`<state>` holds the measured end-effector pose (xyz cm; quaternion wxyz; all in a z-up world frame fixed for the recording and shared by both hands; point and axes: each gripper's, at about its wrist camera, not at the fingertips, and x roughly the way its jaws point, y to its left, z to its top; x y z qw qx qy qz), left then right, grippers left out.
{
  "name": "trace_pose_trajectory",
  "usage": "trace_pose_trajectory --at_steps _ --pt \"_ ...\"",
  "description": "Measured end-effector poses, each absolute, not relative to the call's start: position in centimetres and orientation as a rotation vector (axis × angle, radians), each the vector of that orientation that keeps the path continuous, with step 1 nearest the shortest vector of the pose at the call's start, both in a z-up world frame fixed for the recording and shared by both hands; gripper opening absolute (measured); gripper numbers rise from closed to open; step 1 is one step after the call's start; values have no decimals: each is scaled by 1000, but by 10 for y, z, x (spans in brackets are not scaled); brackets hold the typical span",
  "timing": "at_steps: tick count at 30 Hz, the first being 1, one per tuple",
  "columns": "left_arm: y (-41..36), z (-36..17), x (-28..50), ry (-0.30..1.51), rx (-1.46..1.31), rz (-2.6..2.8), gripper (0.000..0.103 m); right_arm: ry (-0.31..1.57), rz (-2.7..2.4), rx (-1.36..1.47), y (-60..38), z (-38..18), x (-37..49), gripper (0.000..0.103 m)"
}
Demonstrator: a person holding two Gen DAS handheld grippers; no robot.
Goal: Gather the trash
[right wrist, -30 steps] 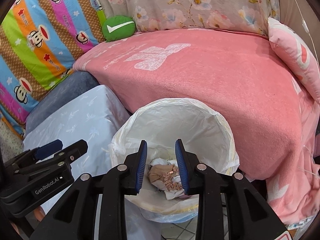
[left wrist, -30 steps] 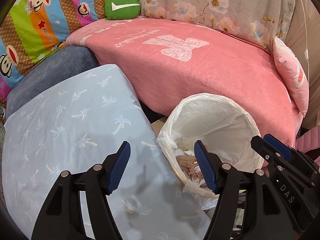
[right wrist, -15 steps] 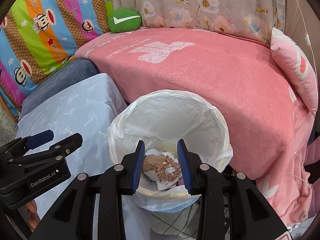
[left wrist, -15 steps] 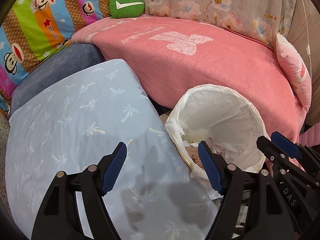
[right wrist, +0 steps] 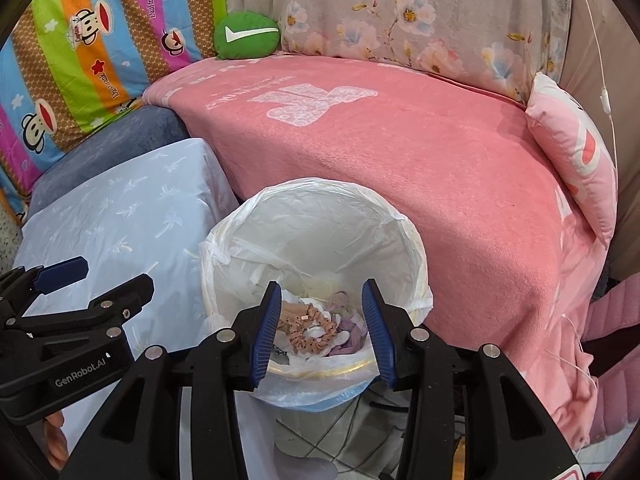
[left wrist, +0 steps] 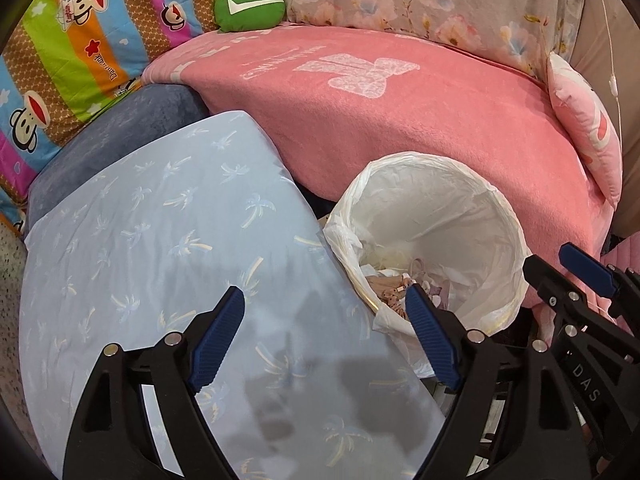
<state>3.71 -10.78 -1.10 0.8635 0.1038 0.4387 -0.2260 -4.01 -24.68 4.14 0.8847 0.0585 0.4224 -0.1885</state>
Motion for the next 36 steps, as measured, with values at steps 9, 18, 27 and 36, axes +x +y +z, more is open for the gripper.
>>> trace_pose_trajectory --at_steps 9,18,27,36 --pt "-110 -5 29 922 219 -483 87 887 -398 128 -250 47 -46 57" --pt "-112 -7 28 930 226 -465 87 886 -418 109 -255 49 -52 75" --pt "-113 -8 27 933 229 -450 88 885 -430 83 -259 50 -58 85" --pt "-112 -6 23 915 238 -435 93 891 -436 53 -254 52 -64 87"
